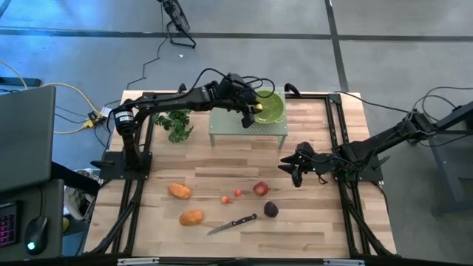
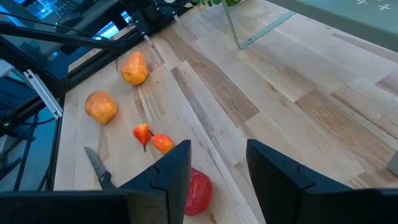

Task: Pick & Place Fruit
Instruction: Put the left peach into the strainer bowl on the shelf, then put the apple into the strainer bowl on the shelf

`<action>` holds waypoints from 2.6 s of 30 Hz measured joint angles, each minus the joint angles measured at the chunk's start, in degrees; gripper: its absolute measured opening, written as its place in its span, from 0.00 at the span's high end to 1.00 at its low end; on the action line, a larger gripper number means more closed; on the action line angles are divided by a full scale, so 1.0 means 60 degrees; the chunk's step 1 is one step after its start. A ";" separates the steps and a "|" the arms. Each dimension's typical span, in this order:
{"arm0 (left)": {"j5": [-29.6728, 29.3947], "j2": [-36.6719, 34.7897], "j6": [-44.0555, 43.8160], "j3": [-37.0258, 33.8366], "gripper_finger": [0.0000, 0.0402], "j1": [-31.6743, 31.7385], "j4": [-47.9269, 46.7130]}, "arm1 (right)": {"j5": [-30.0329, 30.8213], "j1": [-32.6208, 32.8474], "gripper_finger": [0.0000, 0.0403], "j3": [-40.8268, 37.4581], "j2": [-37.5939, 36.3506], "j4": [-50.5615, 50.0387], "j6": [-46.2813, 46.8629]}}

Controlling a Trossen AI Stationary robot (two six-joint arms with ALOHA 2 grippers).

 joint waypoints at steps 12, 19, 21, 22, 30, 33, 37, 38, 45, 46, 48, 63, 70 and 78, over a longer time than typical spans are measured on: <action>-0.0284 -0.0020 -0.0073 0.0000 0.33 -0.0002 0.0032 | -0.0004 0.0000 0.63 0.0000 0.0000 0.0000 -0.0142; -0.0372 -0.0638 -0.0076 -0.0015 0.33 -0.0010 -0.0002 | -0.0395 0.0000 0.63 0.0000 0.0000 0.0315 -0.0205; -0.0381 -0.0846 -0.0076 -0.0015 0.33 -0.0039 -0.0006 | -0.0536 -0.0004 0.63 0.0000 0.0000 0.0521 -0.0285; -0.0402 -0.0955 -0.0076 -0.0015 0.33 -0.0068 -0.0029 | -0.0635 0.0000 0.63 0.0000 0.0000 0.0646 -0.0394; -0.0474 -0.1871 0.0007 -0.0007 0.33 -0.0641 -0.1140 | -0.1201 0.0046 0.63 0.0000 0.0000 0.1687 -0.1111; -0.0491 -0.2105 0.0014 -0.0004 0.33 -0.0978 -0.2056 | -0.1215 0.0226 0.63 0.0000 0.0000 0.1936 -0.1243; -0.0549 -0.2223 0.0015 0.0000 0.33 -0.1443 -0.3476 | -0.1096 0.0508 0.63 0.0000 0.0004 0.2229 -0.1470; -0.0668 -0.2226 0.0015 0.0000 0.33 -0.1589 -0.3759 | -0.1086 0.0564 0.63 0.0000 0.0004 0.2248 -0.1472; -0.2120 -0.2233 -0.0072 0.0000 0.33 -0.2678 -0.5064 | -0.1078 0.0813 0.63 -0.0001 0.0152 0.2388 -0.1474; -0.2149 -0.2233 -0.0142 0.0000 0.33 -0.2829 -0.5190 | -0.1081 0.0812 0.63 -0.0002 0.0215 0.2393 -0.1475; -0.2153 -0.2233 -0.0351 0.0000 0.33 -0.3111 -0.5342 | -0.1089 0.0812 0.63 0.0000 0.0375 0.2460 -0.1477; -0.2489 -0.2244 -0.1359 -0.1512 0.33 -0.4936 -0.4031 | -0.1437 0.0809 0.63 0.0000 0.0947 0.2613 -0.1719; -0.2851 -0.2237 -0.1941 -0.2547 0.33 -0.5334 -0.3002 | -0.1438 0.0809 0.63 -0.0001 0.0947 0.2582 -0.1737; -0.3093 -0.2233 -0.2829 -0.3169 0.33 -0.5862 -0.2694 | -0.1954 0.0740 0.62 -0.0002 0.0947 0.2581 -0.2437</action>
